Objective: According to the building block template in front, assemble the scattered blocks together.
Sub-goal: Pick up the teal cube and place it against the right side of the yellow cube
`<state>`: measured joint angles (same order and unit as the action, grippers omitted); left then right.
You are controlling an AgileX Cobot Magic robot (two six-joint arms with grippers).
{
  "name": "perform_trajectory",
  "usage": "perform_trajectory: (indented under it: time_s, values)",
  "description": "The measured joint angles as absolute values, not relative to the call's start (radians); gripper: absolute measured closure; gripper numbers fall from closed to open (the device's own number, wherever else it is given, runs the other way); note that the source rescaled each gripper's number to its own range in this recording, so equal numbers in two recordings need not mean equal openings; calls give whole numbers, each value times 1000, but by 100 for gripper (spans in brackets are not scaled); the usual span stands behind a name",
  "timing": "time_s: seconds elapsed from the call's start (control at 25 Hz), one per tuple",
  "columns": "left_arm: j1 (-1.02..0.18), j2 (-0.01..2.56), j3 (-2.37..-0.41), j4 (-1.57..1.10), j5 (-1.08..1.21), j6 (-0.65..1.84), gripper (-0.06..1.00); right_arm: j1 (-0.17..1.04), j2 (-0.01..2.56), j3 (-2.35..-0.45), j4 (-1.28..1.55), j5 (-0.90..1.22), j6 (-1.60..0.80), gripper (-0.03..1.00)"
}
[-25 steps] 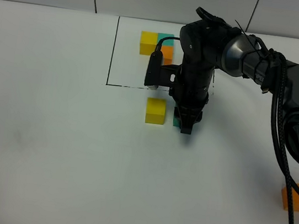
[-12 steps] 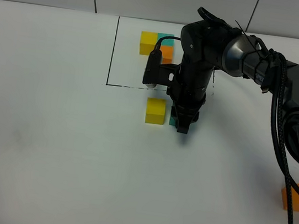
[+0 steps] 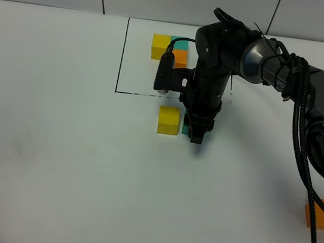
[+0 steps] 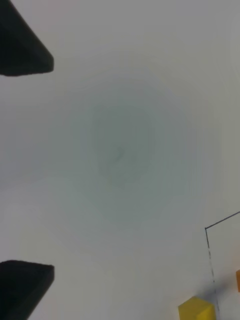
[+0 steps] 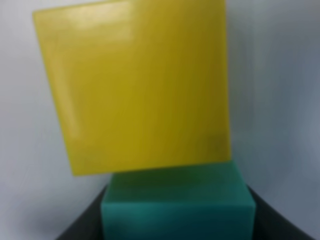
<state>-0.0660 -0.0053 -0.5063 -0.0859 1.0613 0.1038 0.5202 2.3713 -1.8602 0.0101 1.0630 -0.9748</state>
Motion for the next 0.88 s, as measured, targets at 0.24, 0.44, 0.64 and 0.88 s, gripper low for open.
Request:
perform_trajectory:
  time_s: [0.24,0.44,0.64,0.88]
  values:
    - [-66,-5,-506,-86,1061,104,19,520,2372,-1861,11,1091,-977,96]
    - [-66,-5,-506,-86,1061,104,19,520,2372,-1861,11,1099,-993,96]
    - [-66,-5,-506,-86,1061,104,19,520,2372,-1861,11,1094,-993,96]
    - [-66,-5,-506,-86,1061,103,19,520,2372,-1861,14,1087,-993,96]
